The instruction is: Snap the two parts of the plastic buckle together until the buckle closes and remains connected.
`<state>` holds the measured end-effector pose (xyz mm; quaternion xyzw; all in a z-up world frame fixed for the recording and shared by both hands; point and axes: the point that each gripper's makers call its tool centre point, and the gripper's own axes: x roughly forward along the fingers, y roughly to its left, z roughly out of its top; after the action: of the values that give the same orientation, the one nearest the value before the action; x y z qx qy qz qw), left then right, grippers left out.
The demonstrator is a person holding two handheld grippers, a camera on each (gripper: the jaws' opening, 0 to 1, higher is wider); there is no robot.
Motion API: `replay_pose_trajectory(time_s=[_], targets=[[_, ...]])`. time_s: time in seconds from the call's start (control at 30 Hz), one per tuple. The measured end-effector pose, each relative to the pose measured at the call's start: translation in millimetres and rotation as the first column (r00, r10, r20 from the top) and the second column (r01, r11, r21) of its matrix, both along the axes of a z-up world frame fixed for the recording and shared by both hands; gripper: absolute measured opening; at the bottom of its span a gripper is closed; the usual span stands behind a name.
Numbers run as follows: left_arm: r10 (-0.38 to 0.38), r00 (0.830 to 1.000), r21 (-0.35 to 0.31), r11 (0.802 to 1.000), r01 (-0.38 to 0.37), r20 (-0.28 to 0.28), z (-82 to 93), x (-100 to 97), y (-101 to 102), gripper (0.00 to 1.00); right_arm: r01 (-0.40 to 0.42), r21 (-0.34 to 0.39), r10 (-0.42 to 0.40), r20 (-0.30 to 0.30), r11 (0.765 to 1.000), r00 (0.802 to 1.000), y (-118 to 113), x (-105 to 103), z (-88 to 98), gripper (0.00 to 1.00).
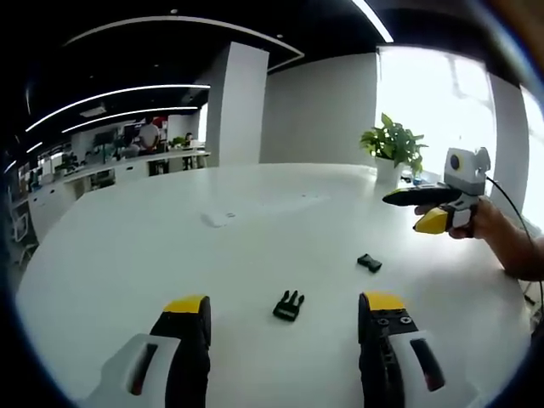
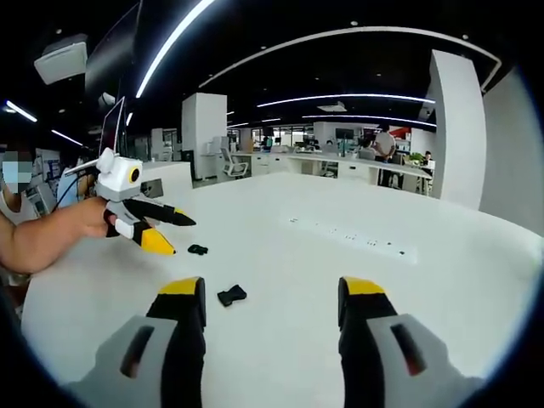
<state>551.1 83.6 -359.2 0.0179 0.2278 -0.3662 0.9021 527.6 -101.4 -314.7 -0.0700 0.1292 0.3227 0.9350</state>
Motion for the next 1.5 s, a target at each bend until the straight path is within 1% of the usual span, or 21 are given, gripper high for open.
replay_pose_trajectory(time_s=[0.17,0.33,0.5,0.7,0.87,1.27,1.5], targets=[[-0.009,1.000,0.008,1.000,0.009,0.006,-0.9,4.1,0,0.69,-0.002,0.001,0.002,-0.006,1.000,1.000,-1,6,-1.6,0.60],[-0.030,1.000,0.021,0.999,0.030,0.000,-4.9,3.8,-3,0.70,-0.003,-0.001,0.003,-0.009,1.000,1.000,0,10,-2.5,0.60],[-0.033,0.999,0.012,0.999,0.033,-0.007,-4.2,7.9,-5,0.72,-0.003,-0.004,0.003,-0.010,1.000,1.000,0,14,-3.3,0.60],[-0.054,0.998,0.015,0.998,0.055,-0.011,-5.2,9.4,-8,0.73,-0.012,-0.003,0.012,-0.016,1.000,1.000,2,19,-6.2,0.60],[-0.052,0.999,0.015,0.999,0.053,-0.010,-6.6,12.4,-8,0.74,-0.014,-0.005,0.014,-0.018,1.000,1.000,4,23,-6.1,0.60],[-0.054,0.999,0.013,0.998,0.054,-0.004,-2.6,20.5,-7,0.74,-0.018,-0.003,0.018,-0.014,1.000,1.000,9,32,-3.4,0.59],[-0.060,0.998,0.019,0.998,0.061,-0.008,-6.8,23.3,-7,0.74,-0.019,-0.004,0.019,-0.011,1.000,1.000,10,42,-2.7,0.59]])
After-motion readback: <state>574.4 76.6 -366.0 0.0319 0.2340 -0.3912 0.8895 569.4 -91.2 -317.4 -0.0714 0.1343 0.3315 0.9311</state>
